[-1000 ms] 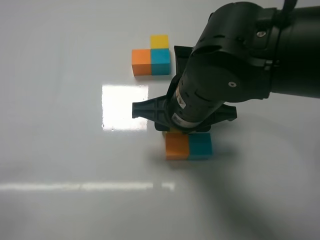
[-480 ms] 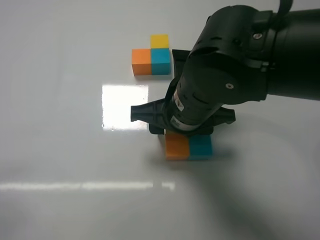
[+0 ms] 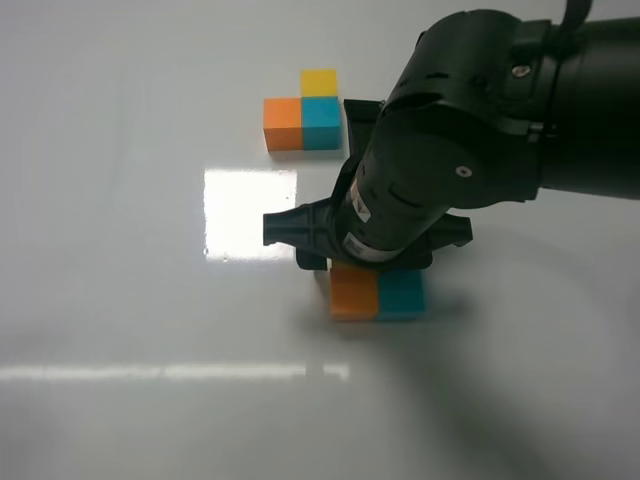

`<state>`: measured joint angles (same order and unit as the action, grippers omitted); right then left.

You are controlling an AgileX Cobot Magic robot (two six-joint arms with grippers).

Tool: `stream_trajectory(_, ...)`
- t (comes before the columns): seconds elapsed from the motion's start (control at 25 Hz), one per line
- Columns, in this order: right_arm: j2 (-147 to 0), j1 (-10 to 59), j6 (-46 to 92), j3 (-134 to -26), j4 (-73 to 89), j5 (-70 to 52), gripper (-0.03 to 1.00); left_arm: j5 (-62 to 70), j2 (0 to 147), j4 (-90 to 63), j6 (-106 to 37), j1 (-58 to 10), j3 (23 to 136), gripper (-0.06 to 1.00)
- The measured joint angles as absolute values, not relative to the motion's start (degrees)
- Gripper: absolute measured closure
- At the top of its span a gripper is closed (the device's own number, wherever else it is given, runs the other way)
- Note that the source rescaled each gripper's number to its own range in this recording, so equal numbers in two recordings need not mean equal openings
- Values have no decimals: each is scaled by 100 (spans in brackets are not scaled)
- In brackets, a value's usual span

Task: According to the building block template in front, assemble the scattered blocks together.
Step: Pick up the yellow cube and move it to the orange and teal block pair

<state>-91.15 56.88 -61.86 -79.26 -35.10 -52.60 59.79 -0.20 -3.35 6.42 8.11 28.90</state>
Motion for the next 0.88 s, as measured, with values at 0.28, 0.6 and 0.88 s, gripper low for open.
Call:
stream_trajectory(0.28, -9053, 5688, -6085, -7896, -3515, -5252, 30, 5979, -20, -335, 642, 811, 2890, 19)
stream_trajectory(0.6, -9047, 5688, -6034, -7896, -3522, -5214, 29, 5979, -20, -335, 642, 811, 2890, 19)
stream_trajectory(0.88, -9047, 5688, -5862, -7896, -3549, -5345, 28, 5979, -20, -335, 642, 811, 2890, 19)
